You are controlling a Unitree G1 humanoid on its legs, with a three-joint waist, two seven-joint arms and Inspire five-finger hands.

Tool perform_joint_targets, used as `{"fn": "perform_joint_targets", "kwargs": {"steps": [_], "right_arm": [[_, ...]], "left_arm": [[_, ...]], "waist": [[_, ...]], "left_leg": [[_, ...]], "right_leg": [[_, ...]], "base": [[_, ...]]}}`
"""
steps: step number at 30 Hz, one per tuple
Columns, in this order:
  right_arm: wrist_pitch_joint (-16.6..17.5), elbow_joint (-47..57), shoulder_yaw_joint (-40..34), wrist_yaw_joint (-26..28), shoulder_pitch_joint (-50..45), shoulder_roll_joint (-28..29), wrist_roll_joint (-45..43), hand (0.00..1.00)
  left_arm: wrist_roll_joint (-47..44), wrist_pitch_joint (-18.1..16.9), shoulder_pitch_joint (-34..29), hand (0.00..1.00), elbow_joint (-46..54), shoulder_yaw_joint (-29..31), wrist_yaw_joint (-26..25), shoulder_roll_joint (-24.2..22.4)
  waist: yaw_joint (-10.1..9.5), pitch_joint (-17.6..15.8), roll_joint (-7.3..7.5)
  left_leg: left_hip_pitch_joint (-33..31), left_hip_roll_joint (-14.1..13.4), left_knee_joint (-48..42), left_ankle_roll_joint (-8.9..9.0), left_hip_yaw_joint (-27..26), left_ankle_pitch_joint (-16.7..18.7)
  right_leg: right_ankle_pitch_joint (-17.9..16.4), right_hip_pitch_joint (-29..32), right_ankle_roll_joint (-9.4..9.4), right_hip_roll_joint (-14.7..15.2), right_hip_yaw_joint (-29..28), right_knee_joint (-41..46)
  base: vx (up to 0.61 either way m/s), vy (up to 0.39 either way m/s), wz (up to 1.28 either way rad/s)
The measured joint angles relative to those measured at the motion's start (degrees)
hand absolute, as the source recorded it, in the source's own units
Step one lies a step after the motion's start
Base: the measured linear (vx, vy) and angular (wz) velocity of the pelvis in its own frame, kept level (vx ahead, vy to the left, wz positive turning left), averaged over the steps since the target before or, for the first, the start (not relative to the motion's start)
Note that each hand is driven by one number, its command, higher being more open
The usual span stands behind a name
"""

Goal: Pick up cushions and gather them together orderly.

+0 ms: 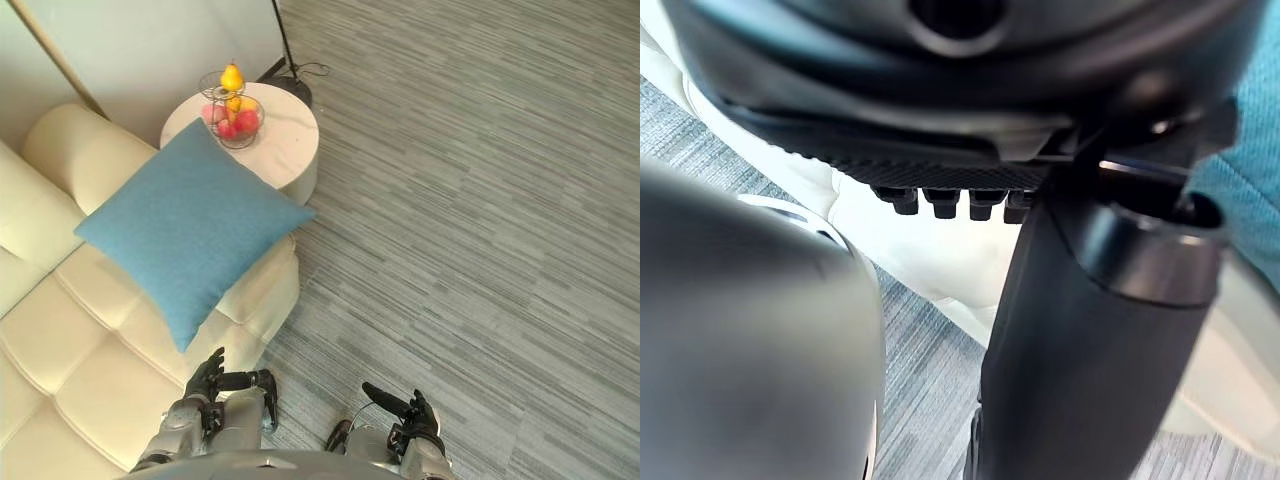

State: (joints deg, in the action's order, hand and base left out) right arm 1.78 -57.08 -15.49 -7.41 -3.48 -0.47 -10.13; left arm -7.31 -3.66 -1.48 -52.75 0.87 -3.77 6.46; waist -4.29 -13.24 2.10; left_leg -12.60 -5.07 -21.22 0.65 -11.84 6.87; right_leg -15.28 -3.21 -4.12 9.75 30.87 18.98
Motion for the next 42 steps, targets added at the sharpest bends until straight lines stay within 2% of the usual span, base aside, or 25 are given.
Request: {"fn": "perform_joint_targets", "kwargs": {"steps": [1,2,4,5,6,7,8,9,11,13,14,15,16,18,19,22,26,27,29,36,40,41,42], "right_arm": [[0.00,-0.07,0.38,0.08,0.05,-0.19,0.04,1.00],[-0.01,-0.06,0.48,0.14,0.04,-0.21,0.05,1.00],[-0.08,-0.06,1.05,0.78,-0.19,-0.33,0.09,1.00],[-0.08,-0.06,1.26,0.98,-0.49,-0.25,0.11,1.00],[-0.18,-0.11,1.12,1.08,-0.69,-0.16,0.04,1.00],[-0.23,-0.14,1.17,1.08,-0.67,-0.27,0.10,1.00],[-0.22,-0.02,1.64,1.24,-0.63,-0.25,0.11,1.00],[-0.02,0.27,2.14,1.30,-0.57,-0.27,0.05,1.00],[0.23,0.63,2.14,1.29,-0.58,-0.31,0.04,1.00],[0.33,2.46,1.84,1.17,-1.03,-0.46,-0.17,1.00],[0.57,2.69,1.68,1.16,-1.20,-0.45,-0.16,1.00],[0.79,2.98,1.58,1.17,-1.71,-0.30,-0.21,1.00],[0.78,2.90,0.68,1.15,-1.96,-0.24,-0.14,1.00],[0.81,3.66,-0.35,0.90,-2.11,-0.21,-0.12,1.00],[0.74,3.87,-0.49,0.97,-2.09,-0.28,-0.08,1.00],[0.77,4.00,-0.80,0.97,-2.47,0.00,-0.10,1.00],[0.83,4.86,-0.78,1.01,-2.48,0.65,-0.10,1.00],[0.96,5.44,-0.81,1.11,-2.34,0.83,-0.10,1.00],[0.99,5.64,-0.82,1.25,-2.33,1.15,-0.10,1.00],[0.65,3.09,-1.19,1.81,-2.46,1.37,0.20,1.00],[0.27,2.57,-0.77,1.67,-2.47,0.22,3.60,1.00],[0.13,2.68,-0.69,1.61,-2.46,-0.13,4.41,1.00],[-0.43,10.95,-0.91,0.78,-3.84,-7.33,12.83,1.00]], "left_arm": [[0.00,0.00,-0.05,1.00,-0.22,0.05,0.04,-0.29],[-0.01,0.00,-0.05,1.00,-0.24,0.06,0.07,-0.32],[-0.01,-0.03,-0.47,1.00,-0.16,-0.09,0.37,0.29],[-0.07,-0.03,-0.69,1.00,-0.19,0.00,0.35,0.55],[-0.51,-0.01,-0.91,1.00,-0.19,0.08,0.27,0.80],[-0.87,0.00,-1.25,1.00,-0.18,0.09,0.16,0.64],[-1.07,0.00,-1.54,1.00,-0.14,0.14,-0.05,0.85],[-1.04,0.01,-1.53,1.00,-0.18,0.12,-0.15,0.81],[-1.04,0.02,-1.40,1.00,-0.19,0.11,-0.15,0.49],[-0.95,0.04,-1.17,1.00,-0.22,0.25,-0.15,-0.49],[-0.91,0.04,-1.04,1.00,-0.22,0.35,-0.18,-0.58],[-0.87,0.02,-0.90,1.00,-0.26,0.51,-0.22,-0.55],[-0.86,0.06,-0.94,1.00,-0.39,0.69,-0.41,-1.21],[-0.85,-0.06,-1.37,1.00,-0.11,1.91,-0.49,-2.56],[-0.86,-0.04,-1.53,1.00,0.09,2.81,-0.64,-3.58],[-0.89,-0.04,-1.66,1.00,1.35,2.87,-0.75,-4.51],[-0.86,-0.19,-1.39,1.00,2.69,2.79,-0.41,-5.80],[-0.86,-0.17,-1.05,1.00,2.56,2.76,-0.13,-5.99],[-0.81,-0.15,-0.72,1.00,2.01,2.60,0.09,-5.91],[1.04,-0.05,-0.29,1.00,-1.84,-0.04,0.19,-2.91],[1.26,0.01,-1.32,1.00,-2.84,-0.22,0.08,-1.40],[1.29,0.01,-1.63,1.00,-2.84,-0.29,0.08,-1.26],[1.63,-0.01,-3.20,1.00,-2.86,0.09,0.08,1.22]], "waist": [[0.16,0.06,-0.13],[0.16,0.04,-0.07],[0.33,0.46,0.86],[0.52,0.83,1.45],[0.70,0.95,1.88],[1.15,0.80,1.32],[1.37,0.86,1.34],[1.47,0.93,1.12],[1.52,0.83,0.82],[2.22,0.71,-0.05],[2.22,0.71,0.00],[2.24,0.97,0.97],[1.57,1.31,-0.51],[1.39,2.11,-1.70],[1.43,2.40,-2.63],[1.47,2.52,-2.94],[1.39,2.75,-2.55],[1.35,3.01,-2.42],[1.40,3.52,-1.63],[1.85,4.35,-0.67],[1.99,4.76,-1.10],[2.06,4.78,-1.15],[2.68,5.18,-1.52]], "left_leg": [[0.70,0.66,-0.10,-0.57,0.52,1.58],[0.76,0.94,-0.24,-0.76,0.80,1.89],[1.77,2.21,-1.00,-1.13,2.85,3.92],[2.07,2.99,-1.99,-1.37,4.11,4.61],[2.74,3.53,-2.65,-1.92,5.69,5.26],[3.33,3.55,-3.03,-2.28,7.40,5.96],[4.06,3.42,-2.82,-2.24,9.03,6.31],[4.80,3.19,-1.96,-2.16,11.27,6.43],[5.28,3.04,-1.14,-2.07,13.16,6.38],[5.70,2.75,-0.30,0.07,20.00,6.59],[5.79,2.94,-0.42,0.93,21.83,6.86],[5.51,3.94,-1.54,2.84,24.54,7.53],[5.65,3.20,-2.61,4.04,26.63,8.28],[5.77,1.57,-0.70,5.25,26.49,6.96],[5.64,0.44,0.40,6.13,26.24,6.28],[5.48,-1.68,1.07,7.08,23.26,4.05],[4.57,-5.21,-0.18,6.31,8.80,3.40],[4.00,-5.56,0.30,4.64,4.61,2.69],[3.83,-4.43,2.53,3.60,1.73,0.61],[9.57,-0.47,15.51,2.33,3.19,-6.70],[12.84,0.59,24.63,1.99,3.53,-11.95],[13.23,0.65,25.48,2.18,3.52,-12.26],[13.56,1.07,26.53,1.85,3.47,-13.14]], "right_leg": [[-0.73,0.87,-1.24,1.90,-0.21,5.90],[-0.82,1.37,-1.38,2.64,-0.34,7.99],[0.05,4.87,-2.53,6.42,-2.48,20.42],[1.68,6.58,-2.48,7.62,-4.63,25.21],[4.78,8.71,-1.54,8.58,-6.96,31.12],[3.64,9.40,-1.56,8.11,-8.33,33.03],[0.71,9.94,-1.17,6.44,-9.88,31.88],[-1.91,11.99,-0.47,3.45,-12.76,28.85],[-2.66,13.71,-0.31,0.66,-15.55,25.27],[-2.33,18.01,-0.66,-6.19,-26.73,15.31],[-1.84,18.49,-1.16,-7.06,-29.71,13.00],[2.39,17.89,-1.32,-7.11,-32.11,9.40],[3.01,16.20,2.74,-7.50,-28.70,9.84],[1.32,15.23,4.16,-7.43,-24.21,9.64],[1.18,14.06,4.42,-7.49,-21.25,8.69],[1.20,9.47,4.46,-7.84,-14.98,5.61],[1.21,5.94,4.49,-7.69,-9.96,3.14],[1.21,5.88,4.49,-7.09,-9.28,2.63],[1.34,5.84,4.45,-6.04,-9.19,1.03],[6.11,2.13,3.46,-5.58,-10.34,-6.57],[7.31,2.19,3.46,-5.88,-10.36,-8.02],[7.35,2.19,3.42,-5.93,-10.40,-8.18],[7.61,2.19,2.41,-5.93,-12.00,-9.05]], "base": [[0.10,0.093,0.32],[0.13,0.083,0.42],[0.13,0.041,0.50],[0.14,0.018,0.68],[0.18,0.014,0.76],[0.18,-0.031,0.76],[0.21,-0.069,0.83],[0.20,-0.092,0.75],[0.15,-0.133,0.74],[0.21,-0.306,1.38],[0.26,-0.414,1.56],[0.18,-0.291,1.50],[0.22,-0.350,1.34],[0.24,-0.386,1.19],[0.23,-0.388,1.21],[0.12,-0.214,1.14],[0.04,-0.075,0.75],[0.02,0.044,0.37],[0.04,0.110,0.32],[-0.02,0.077,0.18],[-0.10,0.026,0.05],[-0.17,0.056,0.01],[-0.13,0.066,-0.02]]}}
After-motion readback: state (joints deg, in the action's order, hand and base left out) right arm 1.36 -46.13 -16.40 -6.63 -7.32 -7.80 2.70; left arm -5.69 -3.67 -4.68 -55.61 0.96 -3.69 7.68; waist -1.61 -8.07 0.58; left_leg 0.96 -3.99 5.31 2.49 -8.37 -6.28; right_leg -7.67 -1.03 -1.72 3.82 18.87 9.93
